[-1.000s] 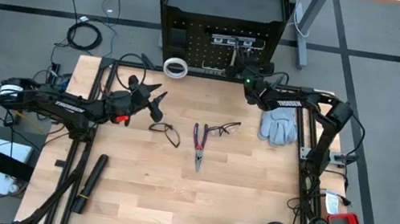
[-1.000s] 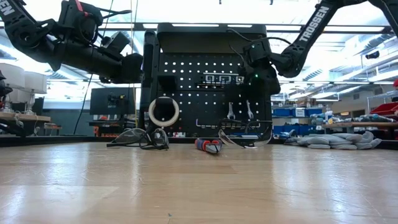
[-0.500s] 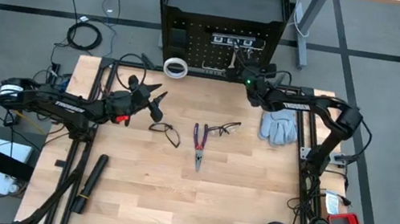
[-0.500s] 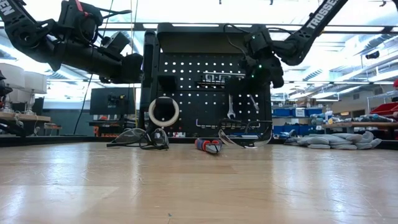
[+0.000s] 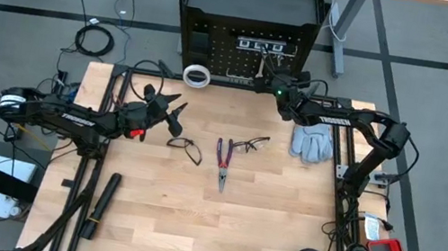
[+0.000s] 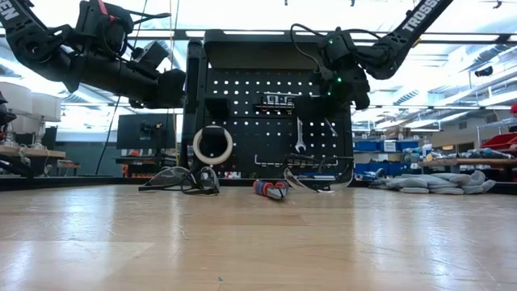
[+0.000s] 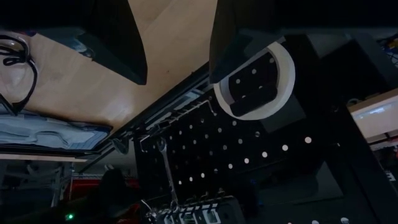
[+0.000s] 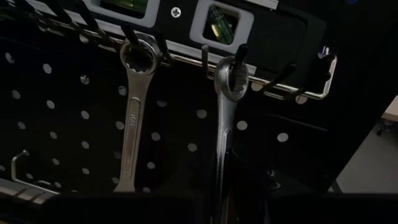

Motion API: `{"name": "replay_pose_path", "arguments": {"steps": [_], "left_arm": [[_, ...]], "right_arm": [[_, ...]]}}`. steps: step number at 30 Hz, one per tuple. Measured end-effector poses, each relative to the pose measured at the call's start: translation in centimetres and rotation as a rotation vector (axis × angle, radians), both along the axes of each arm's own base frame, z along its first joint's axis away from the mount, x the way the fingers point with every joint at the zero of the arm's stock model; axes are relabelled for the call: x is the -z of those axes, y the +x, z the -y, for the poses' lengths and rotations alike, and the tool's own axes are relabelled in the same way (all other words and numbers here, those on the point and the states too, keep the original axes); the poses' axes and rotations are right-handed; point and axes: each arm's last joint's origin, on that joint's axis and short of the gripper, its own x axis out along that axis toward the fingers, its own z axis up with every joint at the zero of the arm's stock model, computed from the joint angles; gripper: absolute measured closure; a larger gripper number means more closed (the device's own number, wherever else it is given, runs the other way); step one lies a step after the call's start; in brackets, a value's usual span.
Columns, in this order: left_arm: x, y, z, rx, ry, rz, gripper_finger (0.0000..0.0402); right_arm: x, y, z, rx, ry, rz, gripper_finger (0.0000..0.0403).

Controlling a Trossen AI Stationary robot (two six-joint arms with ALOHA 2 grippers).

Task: Hang tools onto peg board
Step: Unhang the silver wrench from the black pegboard

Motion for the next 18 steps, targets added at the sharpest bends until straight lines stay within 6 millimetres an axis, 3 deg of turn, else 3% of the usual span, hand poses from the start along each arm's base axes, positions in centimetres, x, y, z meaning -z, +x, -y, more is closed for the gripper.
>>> {"name": "replay_pose_path", "arguments": {"steps": [10, 18], "left_arm": [[0.0, 0.0, 0.0, 0.000, 0.000, 0.002, 0.0224], [0.0, 0.0, 0.0, 0.000, 0.000, 0.000, 0.0224]], "right_arm": [[-1.0, -0.2, 1.2, -0.017, -0.019, -0.035, 0.0350], [-0.9, 0.0, 0.8, -0.011, 0.001, -0.049, 0.0350]]}}
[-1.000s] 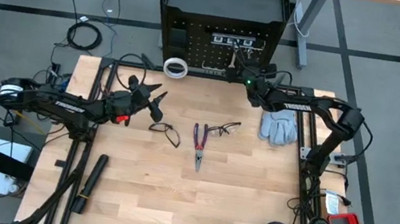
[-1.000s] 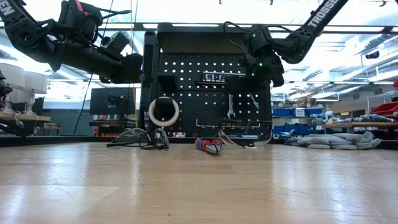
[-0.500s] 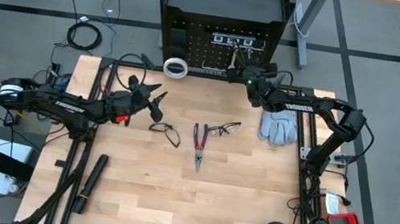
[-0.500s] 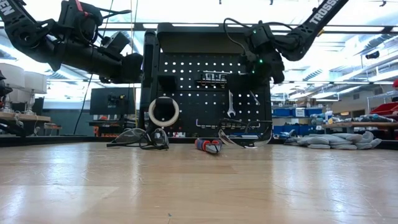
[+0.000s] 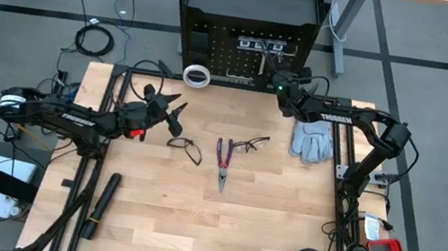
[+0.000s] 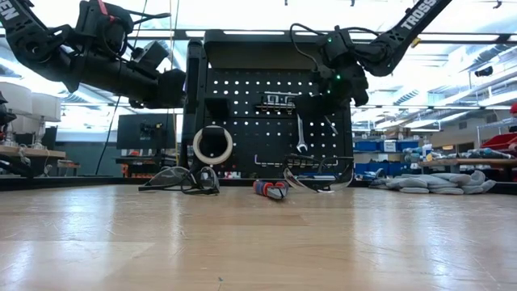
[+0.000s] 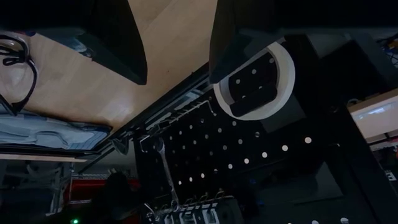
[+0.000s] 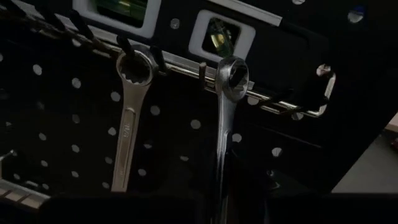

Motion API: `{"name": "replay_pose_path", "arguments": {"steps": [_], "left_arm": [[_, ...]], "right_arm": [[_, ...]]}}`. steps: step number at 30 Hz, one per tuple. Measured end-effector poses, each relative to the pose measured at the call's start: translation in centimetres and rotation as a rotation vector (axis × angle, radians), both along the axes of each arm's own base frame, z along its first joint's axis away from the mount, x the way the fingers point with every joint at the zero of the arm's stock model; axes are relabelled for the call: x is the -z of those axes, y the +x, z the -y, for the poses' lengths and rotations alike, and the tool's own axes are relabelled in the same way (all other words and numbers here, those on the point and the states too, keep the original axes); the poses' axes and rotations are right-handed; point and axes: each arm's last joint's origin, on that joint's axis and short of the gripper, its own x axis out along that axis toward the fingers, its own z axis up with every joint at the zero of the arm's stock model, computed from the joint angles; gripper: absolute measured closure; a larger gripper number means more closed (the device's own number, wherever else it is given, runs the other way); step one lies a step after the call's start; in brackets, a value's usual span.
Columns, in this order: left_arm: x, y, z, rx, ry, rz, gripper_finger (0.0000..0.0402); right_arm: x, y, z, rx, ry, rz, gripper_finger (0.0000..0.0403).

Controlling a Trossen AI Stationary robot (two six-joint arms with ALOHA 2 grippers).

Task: Hang tools onto peg board
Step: Unhang the silver wrench from the black pegboard

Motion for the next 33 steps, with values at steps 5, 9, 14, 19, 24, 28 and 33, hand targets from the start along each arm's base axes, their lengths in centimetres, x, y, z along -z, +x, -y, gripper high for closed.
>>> {"name": "replay_pose_path", "arguments": {"steps": [5, 9, 14, 19, 24, 28, 33], "left_arm": [[0.0, 0.0, 0.0, 0.000, 0.000, -0.002, 0.0224], [0.0, 0.0, 0.0, 0.000, 0.000, -0.002, 0.0224], [0.0, 0.0, 0.0, 0.000, 0.000, -0.001, 0.0224], [0.0, 0.0, 0.0, 0.000, 0.000, 0.001, 0.0224], [0.0, 0.0, 0.0, 0.000, -0.001, 0.000, 0.0224], [0.0, 0.0, 0.0, 0.000, -0.001, 0.000, 0.0224], [0.0, 0.0, 0.0, 0.000, -0.001, 0.000, 0.0224]], "right_arm": [[0.1, 0.2, -0.4, 0.007, 0.011, -0.006, 0.0350], [0.1, 0.2, -0.6, 0.013, 0.019, -0.008, 0.0351], [-0.2, 0.2, -1.0, 0.015, 0.016, -0.009, 0.0351], [-0.4, 0.1, -1.1, 0.014, 0.014, -0.011, 0.0351], [-0.6, 0.0, -1.1, 0.014, 0.013, -0.008, 0.0351], [-0.5, 0.1, -1.3, 0.015, 0.014, -0.010, 0.0351], [-0.5, 0.1, -1.4, 0.020, 0.013, -0.020, 0.0351]]}}
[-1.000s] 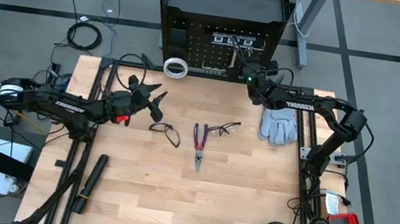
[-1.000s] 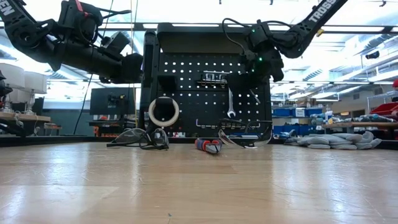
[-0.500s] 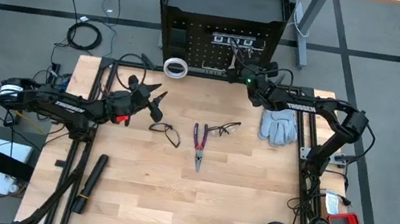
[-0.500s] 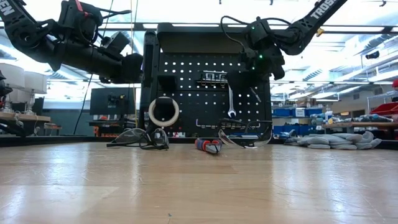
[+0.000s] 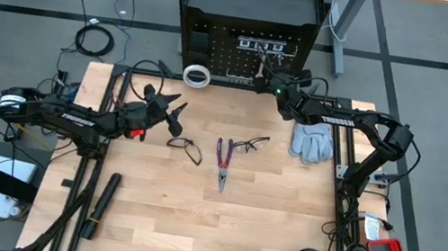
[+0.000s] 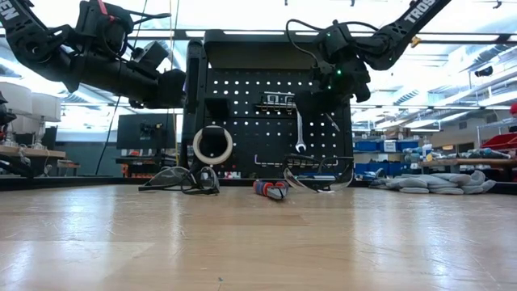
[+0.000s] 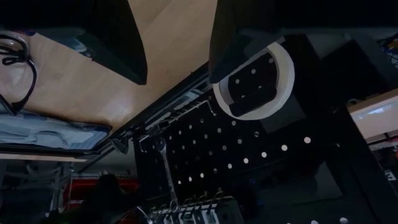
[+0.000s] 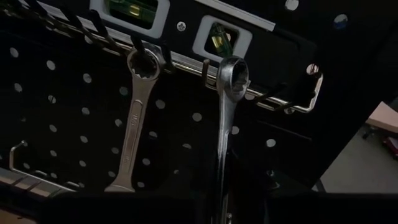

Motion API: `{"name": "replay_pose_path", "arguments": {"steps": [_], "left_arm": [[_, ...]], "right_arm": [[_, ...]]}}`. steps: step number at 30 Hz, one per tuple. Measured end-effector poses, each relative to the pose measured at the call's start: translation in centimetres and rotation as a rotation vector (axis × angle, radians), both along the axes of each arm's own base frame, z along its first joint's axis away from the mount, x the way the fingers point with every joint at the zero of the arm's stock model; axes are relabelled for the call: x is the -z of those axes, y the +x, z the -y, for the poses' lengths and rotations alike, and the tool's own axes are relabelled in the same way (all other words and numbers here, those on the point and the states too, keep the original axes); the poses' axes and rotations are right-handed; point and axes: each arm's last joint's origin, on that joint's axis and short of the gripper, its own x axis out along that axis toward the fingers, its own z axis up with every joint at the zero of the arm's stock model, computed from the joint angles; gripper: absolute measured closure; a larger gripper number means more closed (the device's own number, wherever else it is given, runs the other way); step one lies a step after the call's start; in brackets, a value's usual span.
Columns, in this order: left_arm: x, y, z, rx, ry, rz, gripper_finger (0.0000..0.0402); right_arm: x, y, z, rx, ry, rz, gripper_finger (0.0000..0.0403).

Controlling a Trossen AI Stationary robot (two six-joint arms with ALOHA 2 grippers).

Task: Hang tools onto peg board
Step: Unhang the silver wrench from the black pegboard

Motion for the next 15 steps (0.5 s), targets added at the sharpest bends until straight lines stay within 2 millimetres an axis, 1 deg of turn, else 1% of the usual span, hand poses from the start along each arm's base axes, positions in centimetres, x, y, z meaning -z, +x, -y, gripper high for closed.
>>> {"name": "replay_pose_path", "arguments": {"steps": [8, 15], "left_arm": [[-0.01, 0.01, 0.01, 0.000, 0.000, 0.001, 0.0224], [-0.02, 0.01, 0.00, 0.000, 0.000, 0.001, 0.0224]], "right_arm": [[-0.03, 0.16, -0.28, -0.003, -0.001, 0.005, 0.0351], [-0.49, -0.03, -0.49, -0.001, -0.008, -0.002, 0.0351]]}}
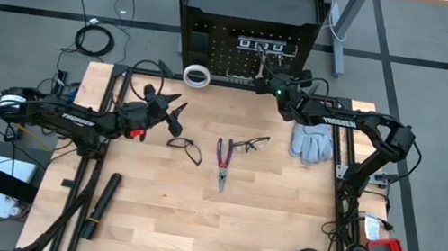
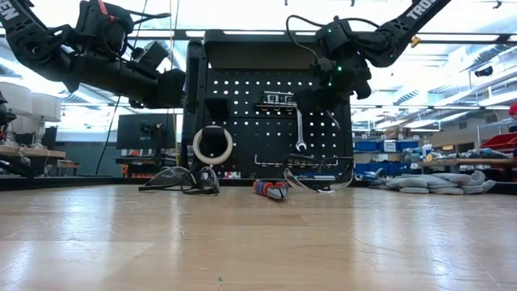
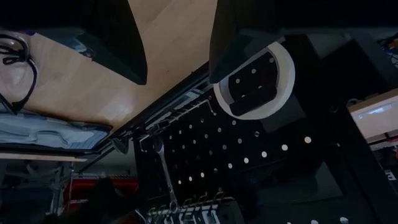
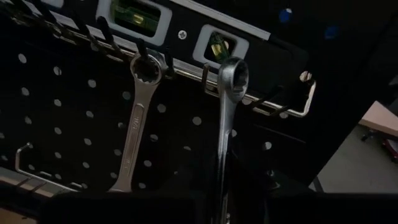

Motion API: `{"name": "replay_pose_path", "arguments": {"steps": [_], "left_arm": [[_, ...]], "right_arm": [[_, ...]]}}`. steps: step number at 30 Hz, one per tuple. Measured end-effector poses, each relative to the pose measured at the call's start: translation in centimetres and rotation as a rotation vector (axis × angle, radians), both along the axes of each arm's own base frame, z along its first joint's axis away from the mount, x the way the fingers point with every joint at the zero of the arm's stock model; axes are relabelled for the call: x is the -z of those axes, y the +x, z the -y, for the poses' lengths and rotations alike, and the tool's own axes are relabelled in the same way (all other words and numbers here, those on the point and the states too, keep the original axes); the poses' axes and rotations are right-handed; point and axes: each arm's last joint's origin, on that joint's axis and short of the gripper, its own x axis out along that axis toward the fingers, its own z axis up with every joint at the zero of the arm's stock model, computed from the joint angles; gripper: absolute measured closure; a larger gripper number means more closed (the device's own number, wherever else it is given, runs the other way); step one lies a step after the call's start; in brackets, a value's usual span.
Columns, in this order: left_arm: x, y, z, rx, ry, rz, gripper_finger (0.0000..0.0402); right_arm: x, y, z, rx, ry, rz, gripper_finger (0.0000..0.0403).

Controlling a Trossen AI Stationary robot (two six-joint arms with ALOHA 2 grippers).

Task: Hang tools onto peg board
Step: Unhang the silver wrench from the black pegboard

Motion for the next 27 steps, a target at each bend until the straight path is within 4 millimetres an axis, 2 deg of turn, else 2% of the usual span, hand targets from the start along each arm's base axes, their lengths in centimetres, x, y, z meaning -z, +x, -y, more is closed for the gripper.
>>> {"name": "replay_pose_path", "arguments": {"steps": [4, 18, 27], "left_arm": [[-0.02, 0.01, 0.00, 0.000, 0.000, 0.001, 0.0224], [-0.01, 0.01, 0.00, 0.000, 0.000, 0.000, 0.0224], [-0.02, 0.01, 0.00, 0.000, 0.000, 0.001, 0.0224]], "right_arm": [[-0.25, -0.09, -0.08, -0.009, 0.001, 0.011, 0.0351], [0.71, -0.56, -0.07, -0.012, 0.063, -0.010, 0.0351], [0.58, -0.55, -0.01, -0.013, 0.045, -0.027, 0.0369]]}}
